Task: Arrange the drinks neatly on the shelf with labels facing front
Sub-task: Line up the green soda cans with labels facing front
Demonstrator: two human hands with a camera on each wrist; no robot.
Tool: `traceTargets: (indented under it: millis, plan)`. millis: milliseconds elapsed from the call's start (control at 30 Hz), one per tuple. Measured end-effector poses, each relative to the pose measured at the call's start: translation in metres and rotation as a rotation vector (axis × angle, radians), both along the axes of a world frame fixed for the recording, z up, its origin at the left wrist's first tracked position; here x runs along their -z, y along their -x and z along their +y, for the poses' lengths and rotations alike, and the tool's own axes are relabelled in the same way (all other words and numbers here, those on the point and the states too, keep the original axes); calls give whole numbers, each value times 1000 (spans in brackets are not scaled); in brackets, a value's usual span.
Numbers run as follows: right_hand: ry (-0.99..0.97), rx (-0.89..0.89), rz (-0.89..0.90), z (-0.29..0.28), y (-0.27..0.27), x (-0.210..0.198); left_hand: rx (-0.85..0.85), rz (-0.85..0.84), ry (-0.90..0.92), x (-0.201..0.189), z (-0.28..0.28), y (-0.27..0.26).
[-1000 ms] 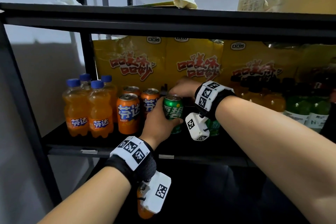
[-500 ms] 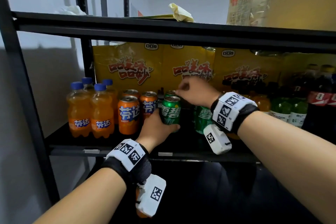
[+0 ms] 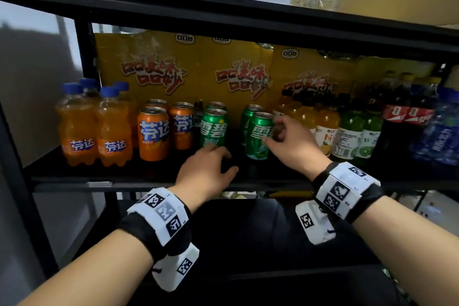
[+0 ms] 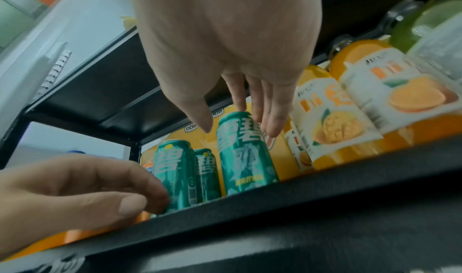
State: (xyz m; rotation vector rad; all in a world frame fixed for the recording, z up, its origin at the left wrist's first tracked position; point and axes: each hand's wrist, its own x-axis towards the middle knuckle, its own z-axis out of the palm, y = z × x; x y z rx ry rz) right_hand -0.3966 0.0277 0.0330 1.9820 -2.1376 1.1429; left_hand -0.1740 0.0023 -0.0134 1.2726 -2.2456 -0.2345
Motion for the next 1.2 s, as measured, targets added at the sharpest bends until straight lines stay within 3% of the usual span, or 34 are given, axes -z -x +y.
traceTargets:
  millis: [100, 233, 400, 500, 600, 700, 800, 967, 1200]
  plan:
    - [-61, -7, -150, -11, 3, 12, 62, -119, 27, 1, -1, 20]
    - [-77, -122, -548, -28, 0, 25, 131, -150, -39, 5, -8, 36]
    - [-45, -159, -567, -41, 1, 38, 50, -137, -72, 8, -12, 42]
    - [9, -201, -614, -41, 4, 45, -20, -3, -112, 5, -14, 52]
    - [23, -275, -751, -40, 10, 49, -39, 292, -180, -1, -14, 67]
    - [64, -387, -921, -40, 14, 45, 66, 657, -337, -9, -13, 80]
    - [86, -479, -1006, -41, 19, 45, 222, 918, -525, -13, -14, 87]
    - [91, -561, -1025, -43, 21, 55, 290, 994, -617, -10, -20, 83]
    - [94, -688, -1059, -41, 24, 58, 192, 909, -433, -9, -22, 76]
